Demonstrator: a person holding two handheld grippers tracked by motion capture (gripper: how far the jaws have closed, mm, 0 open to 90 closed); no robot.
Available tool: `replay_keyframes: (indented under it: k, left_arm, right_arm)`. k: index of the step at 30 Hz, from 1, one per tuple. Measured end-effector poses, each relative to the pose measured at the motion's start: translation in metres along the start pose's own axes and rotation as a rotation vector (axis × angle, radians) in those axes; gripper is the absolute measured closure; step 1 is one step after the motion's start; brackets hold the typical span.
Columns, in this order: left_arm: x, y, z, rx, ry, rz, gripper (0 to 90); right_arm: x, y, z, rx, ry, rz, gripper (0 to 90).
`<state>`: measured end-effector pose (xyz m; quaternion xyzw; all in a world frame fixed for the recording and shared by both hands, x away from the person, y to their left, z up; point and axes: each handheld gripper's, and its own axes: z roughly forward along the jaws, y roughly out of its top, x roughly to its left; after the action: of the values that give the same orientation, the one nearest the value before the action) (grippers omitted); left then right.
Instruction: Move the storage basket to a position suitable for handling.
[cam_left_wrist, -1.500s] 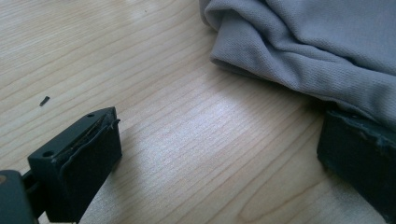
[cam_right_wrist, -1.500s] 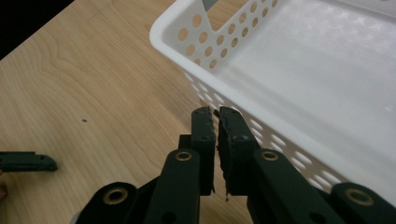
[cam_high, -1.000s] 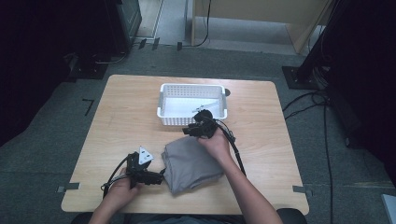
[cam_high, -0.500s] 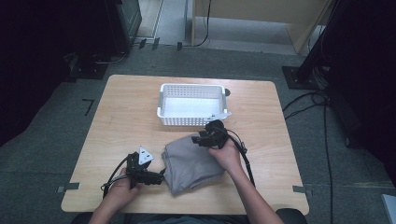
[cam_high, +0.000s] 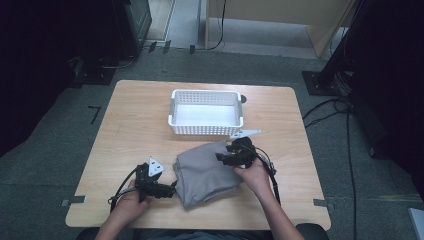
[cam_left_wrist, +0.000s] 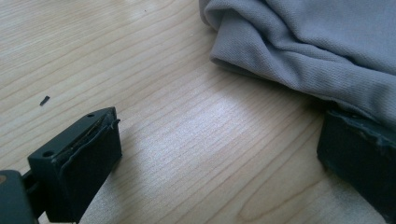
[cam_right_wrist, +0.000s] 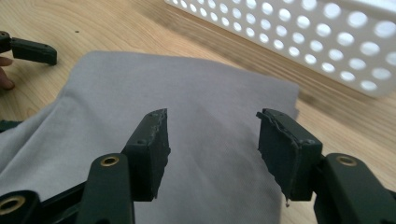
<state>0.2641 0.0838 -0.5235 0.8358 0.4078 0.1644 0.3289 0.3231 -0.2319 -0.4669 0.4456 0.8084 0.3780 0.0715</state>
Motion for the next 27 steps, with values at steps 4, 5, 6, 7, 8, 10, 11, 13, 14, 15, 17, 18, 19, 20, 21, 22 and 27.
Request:
replay_keyframes:
  k: [4,5,6,7,8,10,11,13,14,15,17,18,19,20,21,22,27]
  left_arm:
    - [0.000,0.000,0.000,0.000,0.000,0.000,0.0]
    - [0.000,0.000,0.000,0.000,0.000,0.000,0.0]
    - [0.000,0.000,0.000,0.000,0.000,0.000,0.0]
    - [0.000,0.000,0.000,0.000,0.000,0.000,0.0]
    - [0.000,0.000,0.000,0.000,0.000,0.000,0.0]
    - [0.000,0.000,0.000,0.000,0.000,0.000,0.0]
    - [0.000,0.000,0.000,0.000,0.000,0.000,0.0]
    - [0.000,0.000,0.000,0.000,0.000,0.000,0.0]
    - [0.000,0.000,0.000,0.000,0.000,0.000,0.0]
    - [0.000,0.000,0.000,0.000,0.000,0.000,0.0]
    - [0.000,0.000,0.000,-0.001,0.000,-0.001,0.0]
    - [0.000,0.000,0.000,-0.001,0.000,0.000,0.0]
    - [0.000,0.000,0.000,-0.001,0.000,-0.001,0.0]
    - [0.000,0.000,0.000,-0.001,0.000,0.000,0.0]
    - [0.000,0.000,0.000,-0.001,0.000,0.000,0.0]
    - [0.000,0.000,0.000,-0.001,0.000,0.000,0.0]
    - [0.000,0.000,0.000,-0.001,0.000,-0.001,0.0]
  right_arm:
    - [-0.004,-0.008,-0.005,-0.008,-0.012,0.019,38.2]
    - [-0.006,-0.010,-0.005,-0.006,-0.015,0.026,37.3]
    - [-0.007,-0.013,-0.005,-0.002,-0.015,0.039,36.9]
    - [-0.009,-0.015,-0.005,0.000,-0.013,0.047,36.6]
    - [-0.010,-0.017,-0.004,0.004,-0.014,0.048,36.2]
    - [-0.011,-0.022,-0.003,0.012,-0.017,0.054,34.3]
    - [-0.011,-0.023,-0.003,0.017,-0.018,0.059,32.3]
    - [-0.011,-0.025,-0.002,0.020,-0.022,0.088,27.1]
    - [-0.012,-0.027,-0.001,0.027,-0.027,0.104,24.5]
    - [-0.013,-0.028,0.000,0.042,-0.013,0.114,20.5]
    - [-0.012,-0.030,0.005,0.060,-0.015,0.114,17.5]
    - [-0.010,-0.031,0.007,0.070,-0.021,0.108,15.4]
    - [-0.009,-0.032,0.011,0.086,-0.025,0.103,13.6]
    - [-0.008,-0.032,0.013,0.092,-0.025,0.101,13.5]
    - [-0.007,-0.033,0.015,0.100,-0.021,0.102,13.4]
    - [-0.005,-0.033,0.017,0.106,-0.016,0.109,13.3]
    - [-0.001,-0.032,0.023,0.100,-0.023,0.112,15.5]
